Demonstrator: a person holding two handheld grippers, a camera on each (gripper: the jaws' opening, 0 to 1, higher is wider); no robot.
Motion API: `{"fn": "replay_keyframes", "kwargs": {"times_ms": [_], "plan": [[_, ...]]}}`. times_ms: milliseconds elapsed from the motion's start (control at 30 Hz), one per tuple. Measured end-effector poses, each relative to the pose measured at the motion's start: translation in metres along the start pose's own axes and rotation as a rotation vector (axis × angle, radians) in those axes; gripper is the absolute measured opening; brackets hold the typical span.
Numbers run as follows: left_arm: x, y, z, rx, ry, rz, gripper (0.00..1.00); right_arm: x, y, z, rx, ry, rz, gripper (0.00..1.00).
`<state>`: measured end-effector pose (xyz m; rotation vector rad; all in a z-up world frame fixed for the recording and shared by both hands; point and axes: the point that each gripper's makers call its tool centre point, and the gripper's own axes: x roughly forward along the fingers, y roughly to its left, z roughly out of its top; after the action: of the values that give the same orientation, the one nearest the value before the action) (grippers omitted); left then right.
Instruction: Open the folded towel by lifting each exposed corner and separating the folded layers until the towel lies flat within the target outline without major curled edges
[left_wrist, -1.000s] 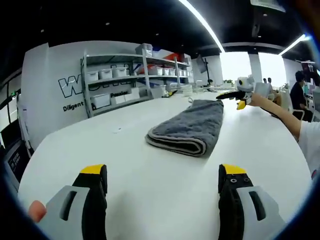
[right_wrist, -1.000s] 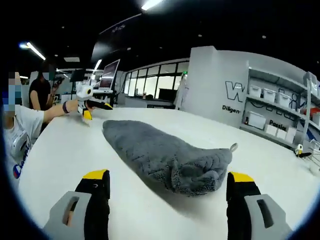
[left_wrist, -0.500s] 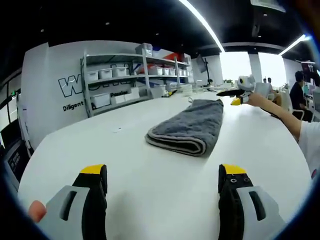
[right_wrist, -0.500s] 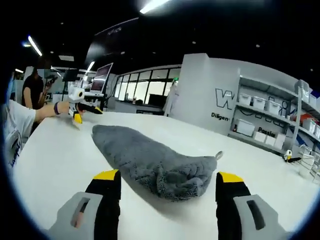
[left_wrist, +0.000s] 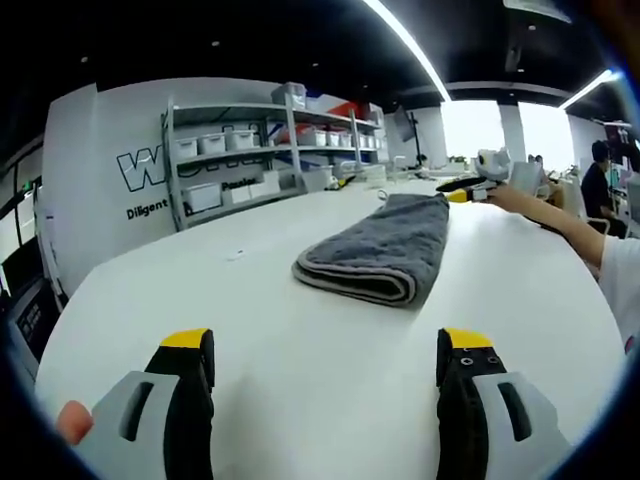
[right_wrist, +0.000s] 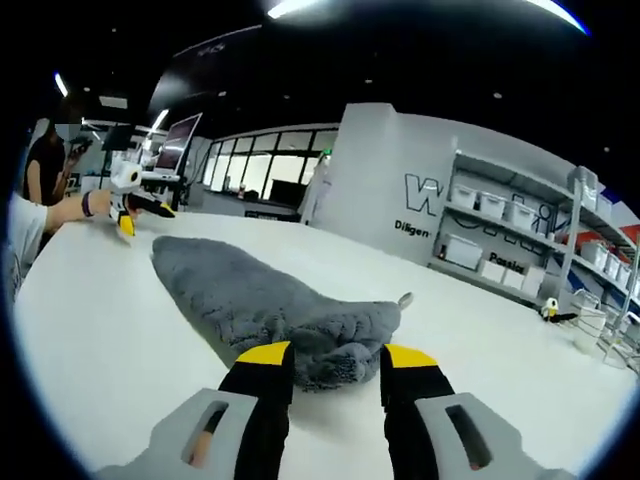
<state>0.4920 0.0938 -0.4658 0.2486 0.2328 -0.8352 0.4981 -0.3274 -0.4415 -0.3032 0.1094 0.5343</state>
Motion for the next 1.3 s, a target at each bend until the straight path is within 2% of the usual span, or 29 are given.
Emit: {"fn": "replay_keyframes", "kwargs": {"times_ms": [100, 300, 500, 700, 767, 800, 967, 1000, 1133, 1300], "plan": [[0.0, 0.0, -0.001, 0.0, 0.003, 0.001, 0.91, 0.003, 0.003, -0.006, -0.028, 0.042, 0.002, 0.25], [0.001, 0.001, -0.002, 0.003, 0.008, 0.0, 0.91, 0.002, 0.005, -0.012, -0.011, 0.08, 0.012, 0.11], [0.0, 0.0, -0.001, 0.006, 0.006, 0.0, 0.9, -0.004, 0.012, -0.019, -0.002, 0.154, 0.022, 0.05], [-0.001, -0.002, 0.0, 0.006, 0.002, -0.002, 0.9, -0.013, 0.035, -0.026, 0.148, 0.222, 0.141, 0.03], [-0.001, -0.002, 0.001, 0.008, 0.001, -0.001, 0.9, -0.016, 0.048, -0.025, 0.231, 0.226, 0.192, 0.02], [-0.001, -0.002, 0.001, 0.008, 0.0, 0.0, 0.9, -0.019, 0.063, -0.024, 0.28, 0.228, 0.221, 0.02], [-0.001, -0.001, 0.004, 0.007, -0.005, 0.001, 0.9, -0.026, 0.113, -0.02, 0.403, 0.241, 0.35, 0.02], [-0.001, -0.001, 0.004, 0.007, -0.006, 0.001, 0.9, -0.027, 0.13, -0.02, 0.406, 0.249, 0.39, 0.02], [-0.001, -0.001, 0.004, 0.008, -0.006, 0.003, 0.9, -0.028, 0.164, -0.019, 0.357, 0.261, 0.486, 0.02], [-0.001, 0.0, 0.004, 0.007, -0.006, 0.006, 0.9, -0.029, 0.225, -0.009, 0.29, 0.27, 0.635, 0.02]]}}
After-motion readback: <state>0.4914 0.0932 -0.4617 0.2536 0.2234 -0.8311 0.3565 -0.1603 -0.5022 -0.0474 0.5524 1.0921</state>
